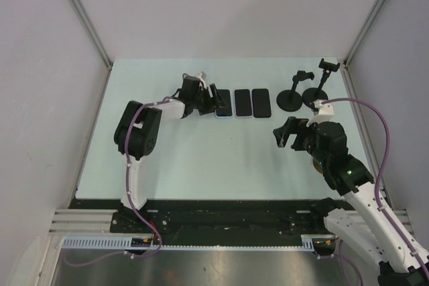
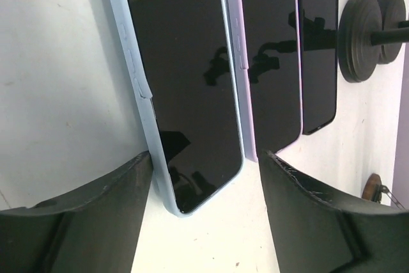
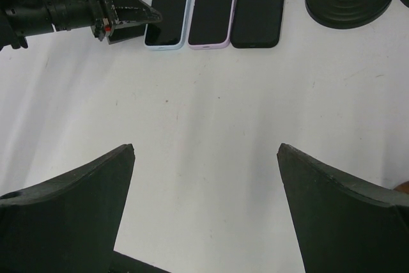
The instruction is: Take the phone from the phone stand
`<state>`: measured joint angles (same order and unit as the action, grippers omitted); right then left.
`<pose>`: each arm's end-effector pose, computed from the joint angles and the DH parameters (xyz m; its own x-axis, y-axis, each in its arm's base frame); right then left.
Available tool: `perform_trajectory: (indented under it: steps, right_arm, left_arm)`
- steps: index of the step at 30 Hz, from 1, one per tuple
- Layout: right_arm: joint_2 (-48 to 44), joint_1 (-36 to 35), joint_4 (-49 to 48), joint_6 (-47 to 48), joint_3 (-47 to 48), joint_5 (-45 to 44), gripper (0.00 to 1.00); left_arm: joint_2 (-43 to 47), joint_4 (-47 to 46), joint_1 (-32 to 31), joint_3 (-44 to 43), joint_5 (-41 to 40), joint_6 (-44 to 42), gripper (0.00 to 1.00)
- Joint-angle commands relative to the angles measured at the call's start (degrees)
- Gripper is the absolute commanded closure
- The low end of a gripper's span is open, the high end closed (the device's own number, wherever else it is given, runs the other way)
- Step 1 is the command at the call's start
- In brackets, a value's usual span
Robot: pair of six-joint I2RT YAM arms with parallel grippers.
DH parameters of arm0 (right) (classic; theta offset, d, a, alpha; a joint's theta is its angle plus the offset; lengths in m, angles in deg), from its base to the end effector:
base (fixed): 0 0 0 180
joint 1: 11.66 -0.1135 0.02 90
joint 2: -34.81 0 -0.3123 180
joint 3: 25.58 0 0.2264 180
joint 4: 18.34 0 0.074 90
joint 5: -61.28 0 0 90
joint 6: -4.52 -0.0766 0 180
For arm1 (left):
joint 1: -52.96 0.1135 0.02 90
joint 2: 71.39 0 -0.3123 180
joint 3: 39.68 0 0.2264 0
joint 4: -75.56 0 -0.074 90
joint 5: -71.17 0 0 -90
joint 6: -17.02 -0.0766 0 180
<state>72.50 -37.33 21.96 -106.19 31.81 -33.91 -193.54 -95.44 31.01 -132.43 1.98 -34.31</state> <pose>0.1172 0.0486 0.3279 -0.4222 0.1878 -0.8868 -0.2200 0.9278 0.3013 0.4513 -0.2112 0.1763 -0.8295 -0.2954 -0.4740 0.1144 0.7407 -0.6620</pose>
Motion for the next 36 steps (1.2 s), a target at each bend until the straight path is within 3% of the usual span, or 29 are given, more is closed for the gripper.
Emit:
perform_trajectory:
  steps: [1, 3, 5, 18, 36]
  right_arm:
    - [0.0, -0.3, -2.2, 0.9, 0.0, -0.5, 0.01]
    - [0.0, -0.3, -2.2, 0.9, 0.0, -0.6, 0.01]
    - [0.1, -0.3, -2.2, 0.9, 0.0, -0.6, 0.01]
    - [1.3, -0.3, -2.4, 1.0, 0.0, 0.3, 0.01]
    - [1.2, -0.3, -2.1, 0.9, 0.0, -0.3, 0.01]
  left_arm:
    - [1.6, 4.0, 0.2, -1.0, -7.2, -4.4, 0.23]
    - [1.8, 4.4, 0.2, -0.7, -9.6, -5.4, 0.16]
    - [2.0, 4.6, -0.1, -0.7, -10.8, -6.2, 0.14]
    - [-4.5, 5.1, -2.0, -8.6, -9.2, -11.3, 0.18]
    - [-6.4, 5.0, -5.0, -13.4, -6.0, -11.9, 0.19]
